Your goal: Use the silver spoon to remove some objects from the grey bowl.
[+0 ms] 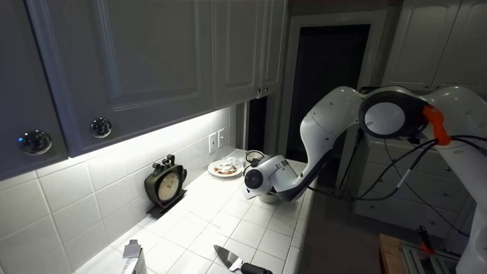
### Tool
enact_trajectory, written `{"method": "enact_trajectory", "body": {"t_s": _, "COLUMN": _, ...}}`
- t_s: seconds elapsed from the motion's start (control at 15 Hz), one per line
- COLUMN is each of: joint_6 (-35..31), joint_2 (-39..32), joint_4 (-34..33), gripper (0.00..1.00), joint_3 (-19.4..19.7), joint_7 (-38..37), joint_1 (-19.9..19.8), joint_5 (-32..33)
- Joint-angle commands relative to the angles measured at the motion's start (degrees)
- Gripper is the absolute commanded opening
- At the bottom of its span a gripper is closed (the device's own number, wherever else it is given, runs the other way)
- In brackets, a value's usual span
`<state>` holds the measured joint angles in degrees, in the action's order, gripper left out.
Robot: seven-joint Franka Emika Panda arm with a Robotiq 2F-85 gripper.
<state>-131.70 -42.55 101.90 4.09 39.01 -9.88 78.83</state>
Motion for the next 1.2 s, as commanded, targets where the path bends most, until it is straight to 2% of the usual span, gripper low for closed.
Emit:
{"method": "enact_trajectory", "body": {"t_s": 0.0, "joint_6": -2.9, "joint_2": 3.6, "joint_4": 2.9, "gripper": 0.02, "joint_3": -2.4, "joint_7": 7.6, "joint_1": -3.2, "joint_5": -7.7}}
{"method": "enact_trajectory", "body": {"t_s": 0.67, "joint_6": -4.5, "joint_2": 9.6, "joint_4": 3.0, "gripper": 0.02, "joint_3": -2.7, "joint_7": 22.7, "joint_1": -8.6, "joint_5": -30.9}}
{"method": "enact_trajectory", "body": {"t_s": 1.0, "joint_6": -3.0, "joint_2": 12.2, "joint_4": 2.9, "gripper": 0.02, "joint_3": -1.8, "joint_7": 28.8, "joint_1": -9.0, "joint_5": -40.4}}
{"method": "enact_trajectory", "body": {"t_s": 1.13, "joint_6": -1.9, "joint_2": 12.6, "joint_4": 2.6, "gripper": 0.02, "joint_3": -0.9, "joint_7": 29.9, "joint_1": -8.1, "joint_5": -42.2}}
